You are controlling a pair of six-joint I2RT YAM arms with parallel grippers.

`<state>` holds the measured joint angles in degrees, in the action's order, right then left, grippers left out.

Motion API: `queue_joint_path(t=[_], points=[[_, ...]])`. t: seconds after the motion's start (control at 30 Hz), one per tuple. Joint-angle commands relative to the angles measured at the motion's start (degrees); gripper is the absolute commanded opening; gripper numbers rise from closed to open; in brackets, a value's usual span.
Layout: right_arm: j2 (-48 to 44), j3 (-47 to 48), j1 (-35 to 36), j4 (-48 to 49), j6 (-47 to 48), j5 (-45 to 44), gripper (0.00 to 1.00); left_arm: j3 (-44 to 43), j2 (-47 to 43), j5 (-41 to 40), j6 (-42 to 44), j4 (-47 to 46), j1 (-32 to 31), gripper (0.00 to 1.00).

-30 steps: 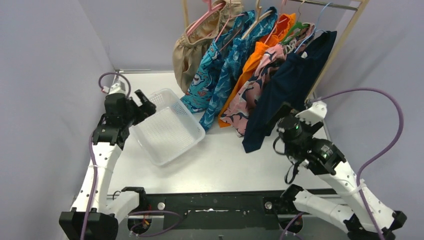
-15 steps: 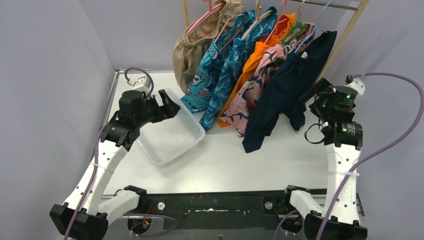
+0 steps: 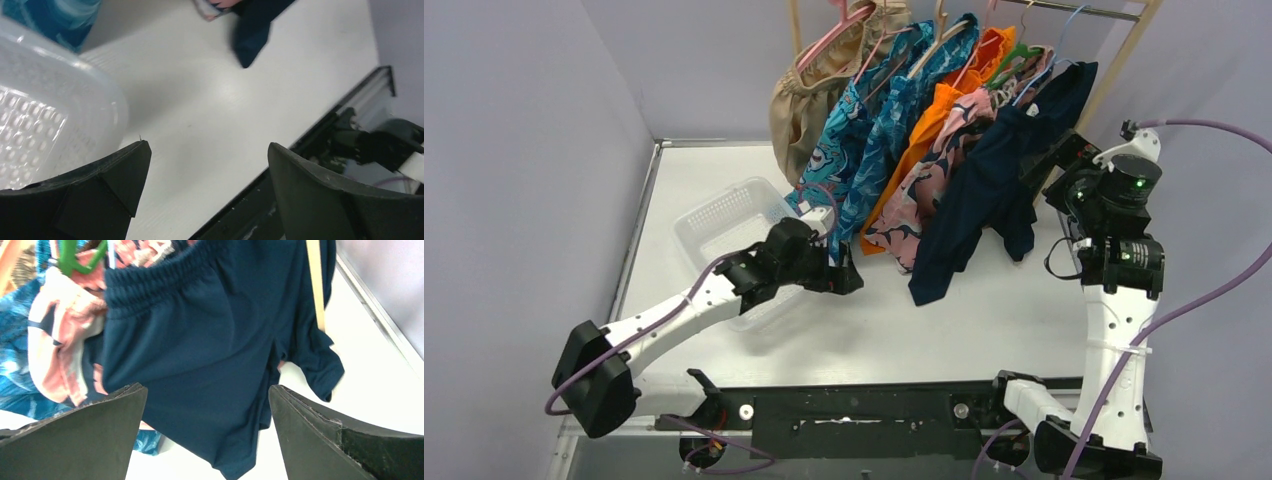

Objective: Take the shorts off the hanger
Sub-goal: Adjust the basket at the center of the board.

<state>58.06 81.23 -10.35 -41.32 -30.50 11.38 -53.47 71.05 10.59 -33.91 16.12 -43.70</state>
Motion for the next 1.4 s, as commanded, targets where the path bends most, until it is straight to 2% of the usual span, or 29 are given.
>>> queue_joint_path(t=[0.0,0.13,0.2,0.3,0.37,0.47,0.6,0.67,0.83,0.97,1.1,1.2,1.37], points=[[1.9,5.8,1.9,1.2,2.2,2.6,0.98,2.0,2.2,-15.4,-5.9,-1.8,-0.7,0.89],[2.2,6.3,4.3,0.6,2.3,0.7,0.99,5.6,-1.3,-25.2,-9.7,4.5,1.2,0.88],[2.5,6.2,5.8,0.6,2.4,0.4,0.99,9.2,-5.0,-27.3,-10.7,6.3,5.0,0.89],[3.0,6.0,9.1,0.1,2.3,-1.6,0.99,12.9,-11.2,-24.1,-9.9,7.8,14.1,0.88],[3.4,6.1,11.9,-0.2,2.3,-5.0,0.99,14.0,-16.0,-23.8,-9.5,9.1,17.9,0.88],[3.7,6.5,14.4,-0.6,2.2,-7.9,0.99,13.9,-20.6,-21.3,-8.6,8.8,20.4,0.87],[3.2,5.5,15.1,-0.9,1.6,-9.7,1.00,11.0,-22.4,-8.8,-6.8,0.8,20.5,0.87],[2.7,4.9,15.1,-1.3,1.6,-10.4,1.00,7.4,-21.0,-8.0,-5.9,-1.4,20.5,0.87],[1.1,4.3,15.1,-2.0,1.7,-11.8,1.00,-2.1,-9.8,-19.0,-2.1,-0.4,22.1,0.93],[0.5,4.9,15.2,-2.5,2.2,-12.3,0.99,-6.4,2.5,-16.2,-1.5,-3.4,26.6,0.93],[0.2,5.2,15.1,-3.0,2.5,-12.5,0.99,-6.6,10.3,-8.3,-2.3,-6.3,29.1,0.94],[0.2,5.2,15.2,-3.2,2.7,-12.1,0.98,-4.5,12.5,-7.1,-3.3,-3.1,31.2,0.93],[0.3,4.4,15.2,-2.7,2.8,-11.9,0.98,5.3,5.3,-4.3,-6.6,-1.1,40.0,0.93]])
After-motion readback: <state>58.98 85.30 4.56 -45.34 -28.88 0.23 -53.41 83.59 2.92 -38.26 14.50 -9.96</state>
